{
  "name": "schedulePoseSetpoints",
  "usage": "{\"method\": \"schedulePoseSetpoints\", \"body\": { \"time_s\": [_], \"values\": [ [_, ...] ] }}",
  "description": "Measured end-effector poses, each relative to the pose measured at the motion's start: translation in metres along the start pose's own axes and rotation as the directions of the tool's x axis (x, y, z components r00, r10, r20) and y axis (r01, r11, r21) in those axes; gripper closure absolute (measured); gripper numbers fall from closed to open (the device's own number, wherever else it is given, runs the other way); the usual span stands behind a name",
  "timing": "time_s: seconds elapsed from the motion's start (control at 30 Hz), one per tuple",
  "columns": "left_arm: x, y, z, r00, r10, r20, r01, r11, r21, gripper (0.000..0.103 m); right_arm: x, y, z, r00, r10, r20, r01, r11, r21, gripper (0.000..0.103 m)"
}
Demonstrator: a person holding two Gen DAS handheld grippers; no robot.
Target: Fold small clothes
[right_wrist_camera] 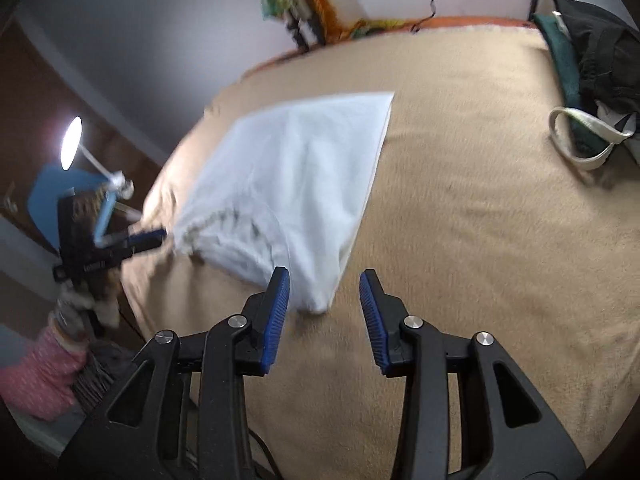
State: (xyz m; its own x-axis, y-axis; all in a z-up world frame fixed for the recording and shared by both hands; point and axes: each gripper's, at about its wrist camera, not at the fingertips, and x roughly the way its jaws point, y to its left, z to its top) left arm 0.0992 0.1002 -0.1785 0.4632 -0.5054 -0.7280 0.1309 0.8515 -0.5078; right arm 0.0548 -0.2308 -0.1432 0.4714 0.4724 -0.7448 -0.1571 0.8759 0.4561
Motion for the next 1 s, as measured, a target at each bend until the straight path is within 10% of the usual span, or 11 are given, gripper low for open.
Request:
{"method": "schedulePoseSetpoints", "body": {
  "time_s": [0.13,0.27,0.63,0.87,1.0],
  "values": [
    [-0.003,0.004,0.009,0.998,-0.062,0.023,0.065,0.987,-0.145,0.047,-0.006,0.005,0.024,0.994,-0.014,0.112,0.013,1.0,0.008,0.065],
    [-0.004,0.001,0.018,0.997,-0.068,0.042,0.075,0.979,-0.187,0.048,0.014,0.047,0.057,0.987,-0.096,0.131,0.115,0.983,-0.143,0.087],
    [-0.003,-0.014,0.026,0.998,0.004,0.057,0.0,0.996,-0.085,0.047,0.147,0.077,0.124,0.981,-0.19,-0.033,0.185,0.977,-0.105,0.088],
    [0.002,0.002,0.021,0.999,-0.036,0.027,0.04,0.986,-0.163,0.046,0.149,0.067,0.118,0.989,-0.143,-0.05,0.138,0.987,-0.079,0.088],
    [0.008,0.007,0.018,0.996,-0.091,0.007,0.09,0.971,-0.219,0.044,0.102,0.046,0.115,0.997,-0.058,0.049,0.058,0.998,0.004,0.058]
  ]
}}
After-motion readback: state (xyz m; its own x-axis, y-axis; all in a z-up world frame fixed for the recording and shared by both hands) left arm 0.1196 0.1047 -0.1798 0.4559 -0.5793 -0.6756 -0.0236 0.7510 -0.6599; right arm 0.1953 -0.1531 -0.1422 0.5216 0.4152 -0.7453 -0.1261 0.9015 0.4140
